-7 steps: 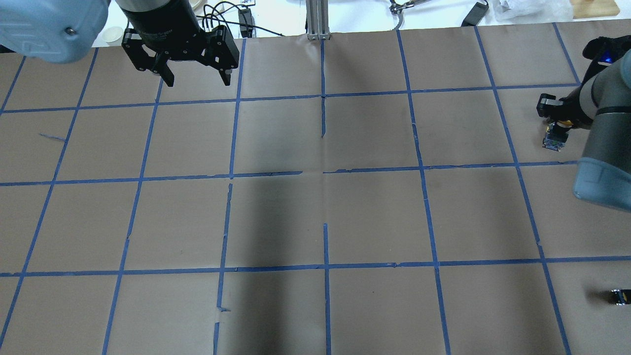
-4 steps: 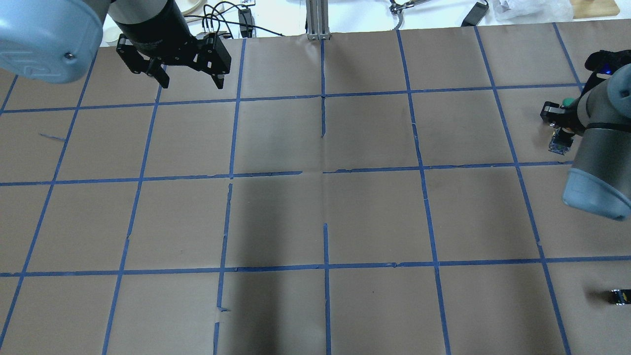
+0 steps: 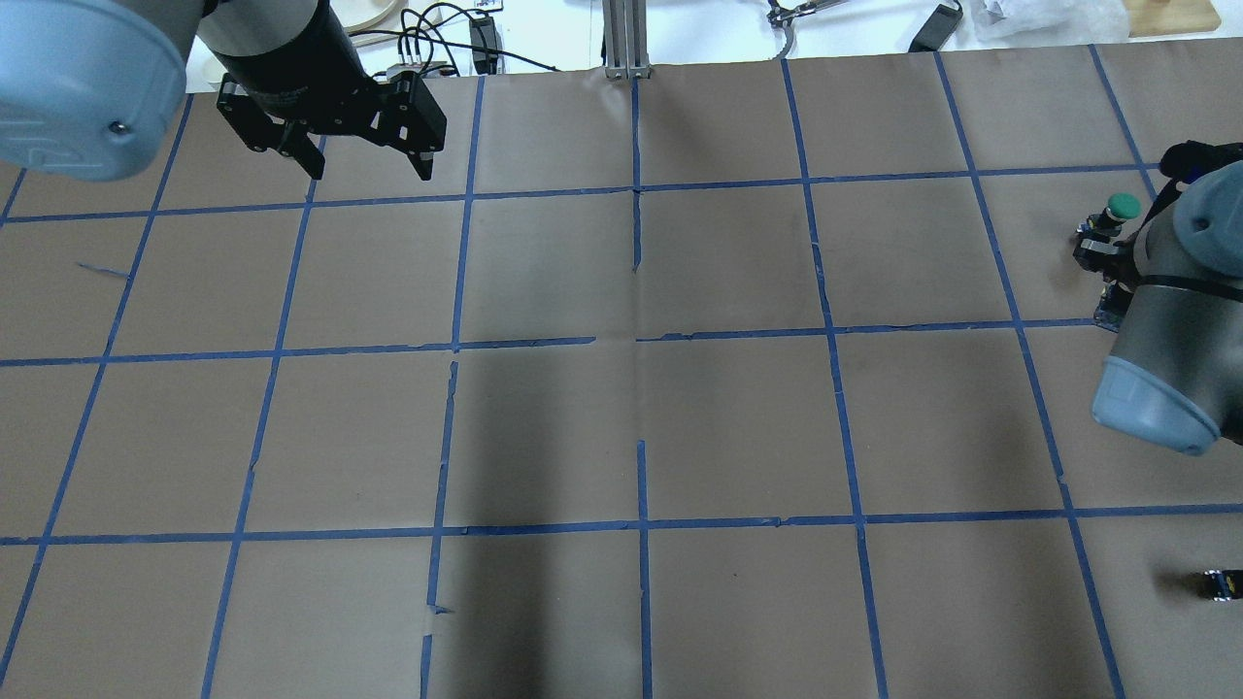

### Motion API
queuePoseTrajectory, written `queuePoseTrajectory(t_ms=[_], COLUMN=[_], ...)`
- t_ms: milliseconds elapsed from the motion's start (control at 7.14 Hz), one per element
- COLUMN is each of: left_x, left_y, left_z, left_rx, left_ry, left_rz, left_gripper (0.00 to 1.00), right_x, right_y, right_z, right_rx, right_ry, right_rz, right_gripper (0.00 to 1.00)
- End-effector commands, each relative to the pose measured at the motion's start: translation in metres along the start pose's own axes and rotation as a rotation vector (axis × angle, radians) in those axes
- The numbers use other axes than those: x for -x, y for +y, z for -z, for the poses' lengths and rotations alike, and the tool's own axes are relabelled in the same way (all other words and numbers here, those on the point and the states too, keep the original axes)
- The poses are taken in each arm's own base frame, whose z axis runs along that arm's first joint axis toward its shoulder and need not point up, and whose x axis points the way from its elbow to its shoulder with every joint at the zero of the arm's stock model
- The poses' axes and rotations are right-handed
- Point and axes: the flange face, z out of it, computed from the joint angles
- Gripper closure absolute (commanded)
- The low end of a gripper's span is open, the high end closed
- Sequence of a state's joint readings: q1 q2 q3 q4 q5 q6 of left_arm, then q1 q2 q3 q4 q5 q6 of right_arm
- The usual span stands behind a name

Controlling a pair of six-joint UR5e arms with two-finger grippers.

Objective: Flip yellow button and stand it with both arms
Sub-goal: 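Move the held yellow button with the right gripper near the green button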

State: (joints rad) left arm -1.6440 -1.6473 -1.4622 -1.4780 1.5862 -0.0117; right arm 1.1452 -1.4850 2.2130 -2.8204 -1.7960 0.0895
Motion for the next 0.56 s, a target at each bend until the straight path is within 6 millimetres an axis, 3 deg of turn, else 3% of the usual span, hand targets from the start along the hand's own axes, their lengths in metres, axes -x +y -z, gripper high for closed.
queuePoseTrajectory(t_ms=[0, 140, 280, 420], left_x=[-0.004, -0.004, -0.003, -0.001], left_y=[0.005, 0.004, 0.005, 0.004], left_z=[0.002, 0.001, 0.007, 0.008], left_rx=[0.010, 0.011, 0.004, 0.004], left_ry=[0.002, 0.004, 0.002, 0.003], left_rz=[-0.002, 0.000, 0.003, 0.008], left_gripper=[0.00, 0.00, 0.00, 0.00], right_x=[-0.005, -0.008, -0.024, -0.035], right_y=[0.009, 0.019, 0.029, 0.028], right_z=[-0.022, -0.026, -0.035, -0.038], right_rx=[-0.027, -0.038, -0.030, -0.036], right_ry=[0.015, 0.023, 0.046, 0.058], right_rz=[-0.029, -0.038, -0.062, -0.077], right_gripper=[0.87, 0.87, 0.87, 0.87])
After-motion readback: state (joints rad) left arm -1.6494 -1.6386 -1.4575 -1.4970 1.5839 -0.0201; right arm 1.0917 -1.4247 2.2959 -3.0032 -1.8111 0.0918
